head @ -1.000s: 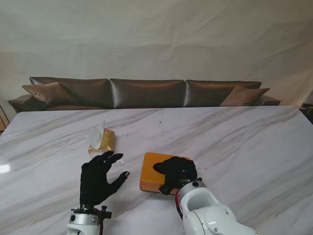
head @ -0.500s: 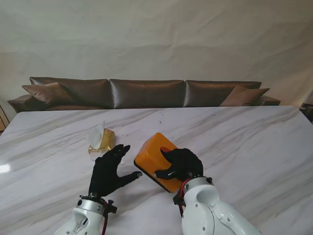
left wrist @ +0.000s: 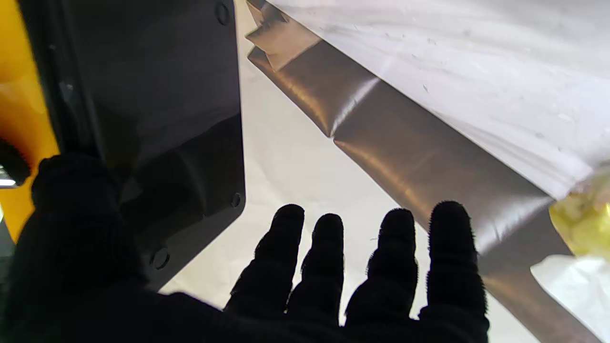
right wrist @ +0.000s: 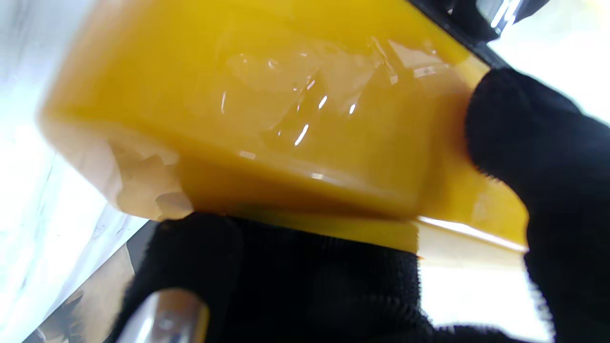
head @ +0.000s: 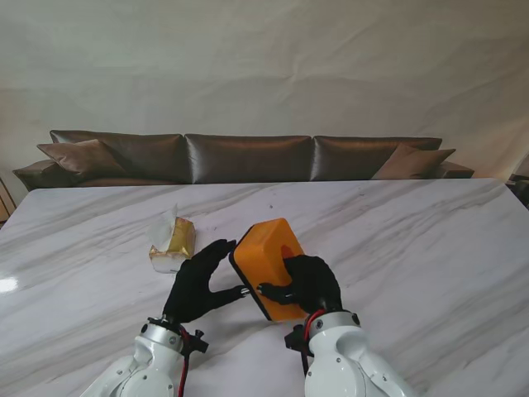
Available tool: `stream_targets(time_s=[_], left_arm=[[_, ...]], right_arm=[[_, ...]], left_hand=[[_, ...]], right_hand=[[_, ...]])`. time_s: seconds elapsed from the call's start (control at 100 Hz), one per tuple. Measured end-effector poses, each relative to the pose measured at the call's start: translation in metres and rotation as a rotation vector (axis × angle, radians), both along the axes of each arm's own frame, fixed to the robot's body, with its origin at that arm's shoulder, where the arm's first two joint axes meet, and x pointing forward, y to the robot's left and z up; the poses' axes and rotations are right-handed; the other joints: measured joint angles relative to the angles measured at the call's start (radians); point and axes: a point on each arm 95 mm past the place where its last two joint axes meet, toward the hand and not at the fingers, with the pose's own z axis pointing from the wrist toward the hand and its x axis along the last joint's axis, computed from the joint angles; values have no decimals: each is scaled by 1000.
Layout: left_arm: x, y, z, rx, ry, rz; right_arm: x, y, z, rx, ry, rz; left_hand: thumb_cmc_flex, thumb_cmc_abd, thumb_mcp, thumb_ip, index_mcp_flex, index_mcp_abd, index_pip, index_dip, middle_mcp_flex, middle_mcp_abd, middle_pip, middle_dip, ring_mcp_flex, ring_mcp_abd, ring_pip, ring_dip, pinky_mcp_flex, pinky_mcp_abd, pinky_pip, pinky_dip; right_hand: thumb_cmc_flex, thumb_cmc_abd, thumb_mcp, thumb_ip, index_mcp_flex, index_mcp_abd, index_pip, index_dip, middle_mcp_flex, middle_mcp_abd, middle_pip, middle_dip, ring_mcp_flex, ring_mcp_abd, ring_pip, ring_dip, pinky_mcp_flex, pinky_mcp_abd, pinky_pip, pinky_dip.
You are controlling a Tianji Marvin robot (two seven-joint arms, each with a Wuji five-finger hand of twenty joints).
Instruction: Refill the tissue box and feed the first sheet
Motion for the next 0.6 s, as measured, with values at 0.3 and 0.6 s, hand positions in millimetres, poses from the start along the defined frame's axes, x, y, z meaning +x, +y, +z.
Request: stream_targets(time_s=[0.3, 0.6], left_arm=[[2, -8, -2, -30, 51, -92], [14, -13, -7, -103, 126, -153]], right_arm=[[-2, 0, -21, 69, 44, 5], [-17, -4, -31, 133, -14, 24]], left_hand=[[-19, -20, -22, -44, 2, 0, -14, -1, 0, 14, -4, -2, 0, 0, -12, -2, -4, 0, -25, 0], [-89, -87, -107, -63, -3, 53, -71, -46, 0, 52, -52, -28, -28, 29, -26, -27, -6, 0, -26, 0]], right_hand=[[0, 0, 0, 18, 1, 10, 12, 1, 1, 6, 16, -1, 0, 5, 17, 0, -1, 5, 0, 3], [2, 24, 6, 20, 1, 21, 13, 2, 1, 19, 16, -10, 0, 16, 18, 0, -1, 20, 1, 11]])
